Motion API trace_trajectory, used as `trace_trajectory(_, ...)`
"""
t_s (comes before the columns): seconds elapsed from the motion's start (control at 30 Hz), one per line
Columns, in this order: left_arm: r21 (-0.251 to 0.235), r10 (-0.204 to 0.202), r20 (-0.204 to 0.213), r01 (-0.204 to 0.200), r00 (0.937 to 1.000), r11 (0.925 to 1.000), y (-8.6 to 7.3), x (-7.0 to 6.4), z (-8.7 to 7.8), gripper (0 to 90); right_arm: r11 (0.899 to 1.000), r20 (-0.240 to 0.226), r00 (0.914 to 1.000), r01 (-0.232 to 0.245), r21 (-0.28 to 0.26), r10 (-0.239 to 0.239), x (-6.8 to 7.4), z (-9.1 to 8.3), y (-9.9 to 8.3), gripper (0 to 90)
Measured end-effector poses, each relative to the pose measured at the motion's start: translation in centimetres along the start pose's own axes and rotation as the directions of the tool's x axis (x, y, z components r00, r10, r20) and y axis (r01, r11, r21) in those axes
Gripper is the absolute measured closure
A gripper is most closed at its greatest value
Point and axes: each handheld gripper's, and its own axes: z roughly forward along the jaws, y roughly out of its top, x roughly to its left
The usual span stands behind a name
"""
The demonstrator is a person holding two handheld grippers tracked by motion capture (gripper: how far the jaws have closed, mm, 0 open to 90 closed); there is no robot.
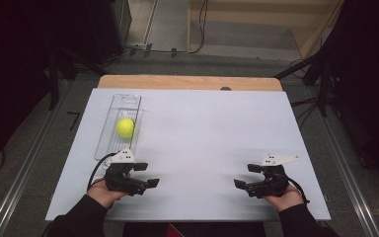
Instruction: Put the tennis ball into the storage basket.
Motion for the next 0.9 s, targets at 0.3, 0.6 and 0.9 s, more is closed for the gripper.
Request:
trace_trajectory(0.3, -0.004, -0.003, -0.012, 0.003, 0.9999, 1.0, -0.6, 0.1, -0.5, 23.3, 1.0, 0.001, 1.0, 0.002, -0.002, -0.002, 0.0, 0.0, 0.0, 13.4)
trace_trajectory(0.6, -0.009, -0.01, -0.029, 0.01, 0.9995, 0.9999, -1.1, 0.3, -0.7, 23.4, 1.0, 0.003, 1.0, 0.0, -0.001, 0.0, 0.0, 0.0, 0.0, 13.4)
trace_trajectory(0.9, -0.016, -0.022, -0.032, 0.021, 0.9993, 0.9997, -1.3, 0.5, -0.9, 23.3, 1.0, 0.003, 1.0, -0.003, -0.003, 0.003, 0.0, 0.1, 0.0, 13.4)
